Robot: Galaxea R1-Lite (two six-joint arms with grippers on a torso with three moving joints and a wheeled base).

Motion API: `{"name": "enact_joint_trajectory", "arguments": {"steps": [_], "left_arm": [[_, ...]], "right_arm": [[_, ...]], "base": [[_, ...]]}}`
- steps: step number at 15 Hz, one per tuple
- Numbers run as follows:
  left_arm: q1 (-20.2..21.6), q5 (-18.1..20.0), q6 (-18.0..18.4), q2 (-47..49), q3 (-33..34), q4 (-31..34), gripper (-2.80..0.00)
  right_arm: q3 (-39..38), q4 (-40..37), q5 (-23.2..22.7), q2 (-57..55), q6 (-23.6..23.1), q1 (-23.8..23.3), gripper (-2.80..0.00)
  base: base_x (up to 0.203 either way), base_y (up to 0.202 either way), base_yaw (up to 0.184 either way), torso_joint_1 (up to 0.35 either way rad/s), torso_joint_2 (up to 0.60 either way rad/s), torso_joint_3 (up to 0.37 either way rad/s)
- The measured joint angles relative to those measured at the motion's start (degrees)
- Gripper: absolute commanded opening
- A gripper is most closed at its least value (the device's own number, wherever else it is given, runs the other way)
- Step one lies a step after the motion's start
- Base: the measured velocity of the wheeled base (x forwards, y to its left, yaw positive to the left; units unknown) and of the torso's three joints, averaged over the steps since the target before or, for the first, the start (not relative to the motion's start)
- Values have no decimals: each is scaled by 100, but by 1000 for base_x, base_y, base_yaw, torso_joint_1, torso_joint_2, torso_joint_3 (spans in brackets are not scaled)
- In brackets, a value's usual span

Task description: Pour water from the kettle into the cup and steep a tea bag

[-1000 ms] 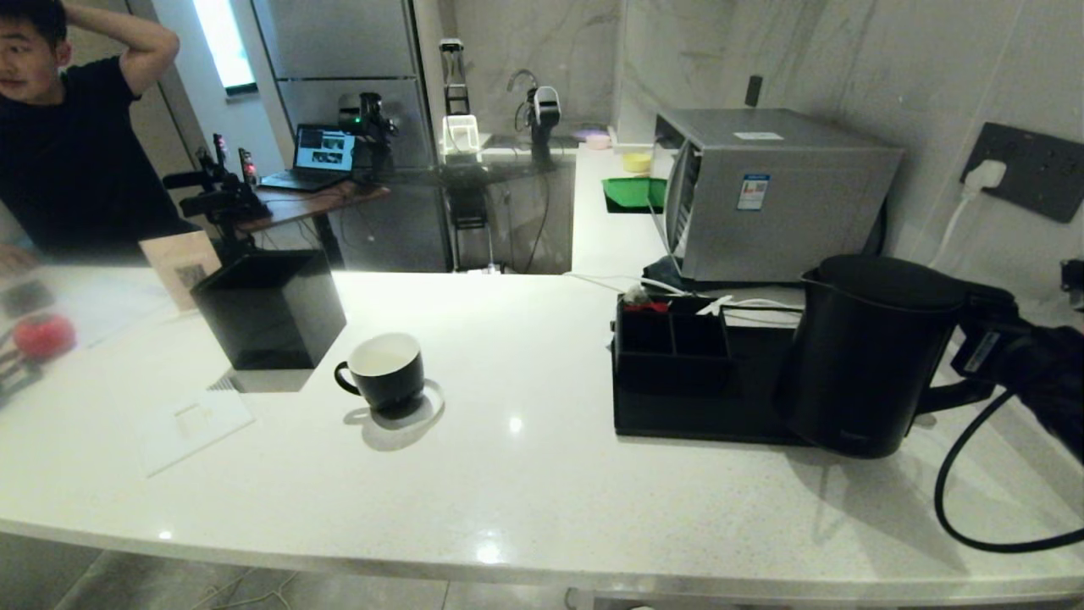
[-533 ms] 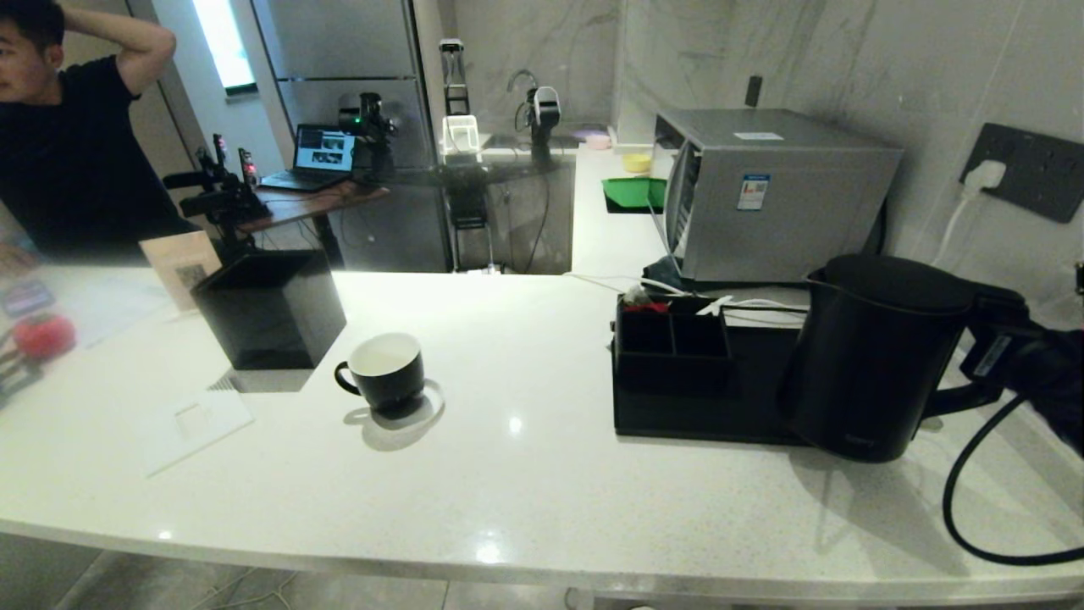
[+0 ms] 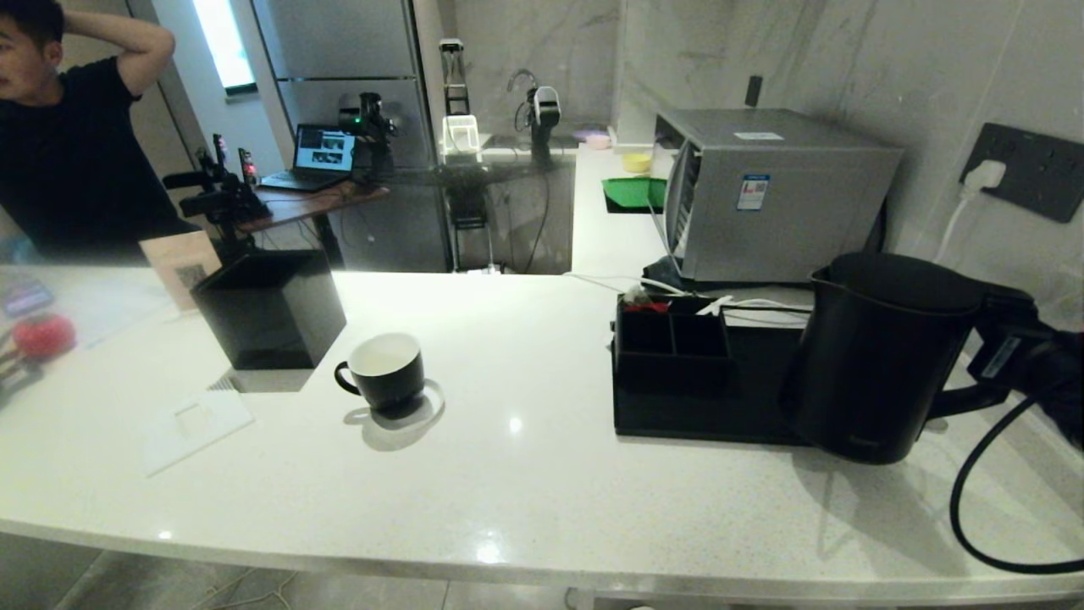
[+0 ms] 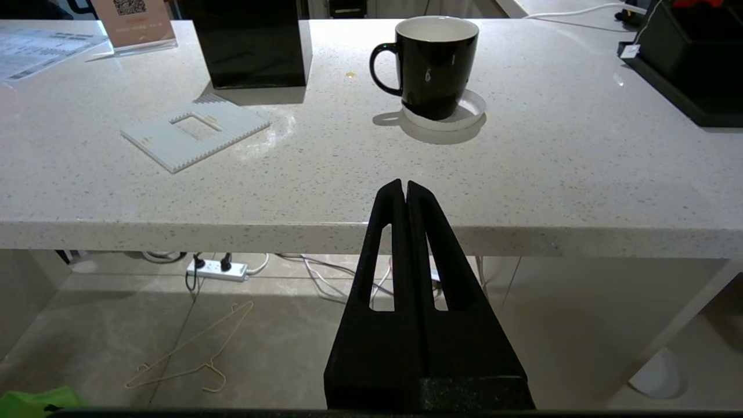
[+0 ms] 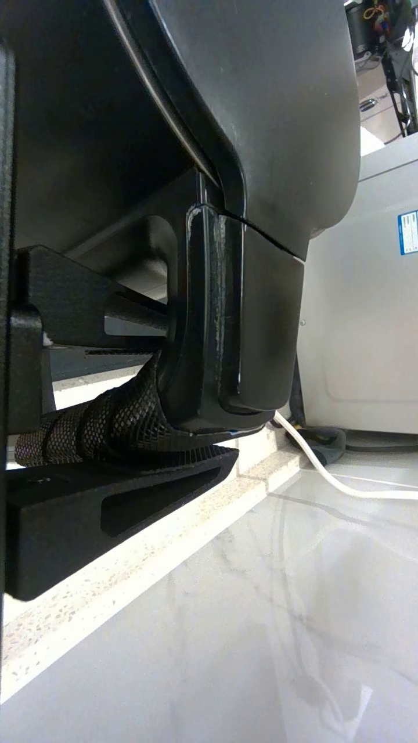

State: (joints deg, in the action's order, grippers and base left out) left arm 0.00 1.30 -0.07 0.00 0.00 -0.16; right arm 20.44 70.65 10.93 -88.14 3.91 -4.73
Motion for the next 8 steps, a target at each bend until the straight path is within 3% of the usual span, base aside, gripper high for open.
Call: {"name": "enact_joint_trajectory", "arguments": {"steps": [8], "left_arm": [[0,1,0,0,0,0,-280]], "right_arm": [[-107,6,-10,112,11,0,-280]], "base": [[0,0,0,0,0,0]]}}
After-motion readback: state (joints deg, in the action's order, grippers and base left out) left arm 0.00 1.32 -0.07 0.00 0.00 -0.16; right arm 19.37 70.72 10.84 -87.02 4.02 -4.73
